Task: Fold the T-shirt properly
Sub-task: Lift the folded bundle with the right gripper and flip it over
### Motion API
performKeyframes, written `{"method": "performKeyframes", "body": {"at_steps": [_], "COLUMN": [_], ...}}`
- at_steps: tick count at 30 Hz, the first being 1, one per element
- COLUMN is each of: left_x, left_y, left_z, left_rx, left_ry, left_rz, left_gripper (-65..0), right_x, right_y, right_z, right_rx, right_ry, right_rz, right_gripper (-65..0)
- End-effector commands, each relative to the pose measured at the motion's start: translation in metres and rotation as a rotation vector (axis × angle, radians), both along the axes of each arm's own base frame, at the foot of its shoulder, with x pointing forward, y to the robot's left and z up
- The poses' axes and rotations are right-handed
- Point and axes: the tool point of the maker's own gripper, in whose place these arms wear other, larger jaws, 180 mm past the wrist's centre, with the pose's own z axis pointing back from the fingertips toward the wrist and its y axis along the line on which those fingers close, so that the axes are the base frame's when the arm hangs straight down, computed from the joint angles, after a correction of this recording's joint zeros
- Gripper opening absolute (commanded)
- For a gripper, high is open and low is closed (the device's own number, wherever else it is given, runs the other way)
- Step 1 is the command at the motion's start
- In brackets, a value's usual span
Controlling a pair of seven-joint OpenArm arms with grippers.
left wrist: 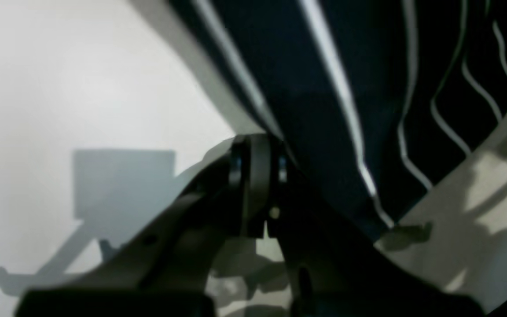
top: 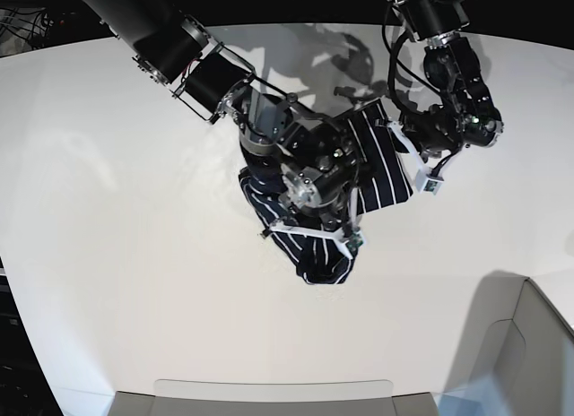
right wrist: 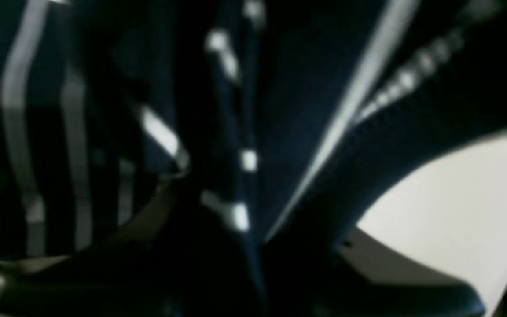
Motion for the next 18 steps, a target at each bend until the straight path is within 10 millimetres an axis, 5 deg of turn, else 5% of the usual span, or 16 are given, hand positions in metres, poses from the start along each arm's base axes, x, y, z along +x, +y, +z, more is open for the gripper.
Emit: {"method": "performKeyframes", "body": {"at_steps": [1, 9, 15, 18], "left_x": [0.003, 0.000, -0.008, -0.015], "left_y": [-0.001, 0.002, 0.022, 0.036], "left_z": [0.003, 0.002, -0.001, -0.003], "left_rx": [0.007, 0.014, 0.015, 0.014], "left_ry": [-0.006, -0.001, 0.010, 0.021], "left_rz": [-0.014, -0.010, 0.064, 0.122], "left_gripper": [-63.5, -63.5, -63.5, -63.5], "right_x": [0.011, 0.011, -0.007, -0.017], "right_y": [0.009, 0.006, 0.033, 0.047], "right_z": [0.012, -0.021, -0.012, -0.009], "right_rx": [0.016, -0.018, 0.131, 0.152], "right_ry": [-0.045, -0.007, 0.032, 0.071], "right_rz": [0.008, 0.010, 0.070, 0.182], "right_gripper": [-65.0, -63.7, -44.7, -43.2]}}
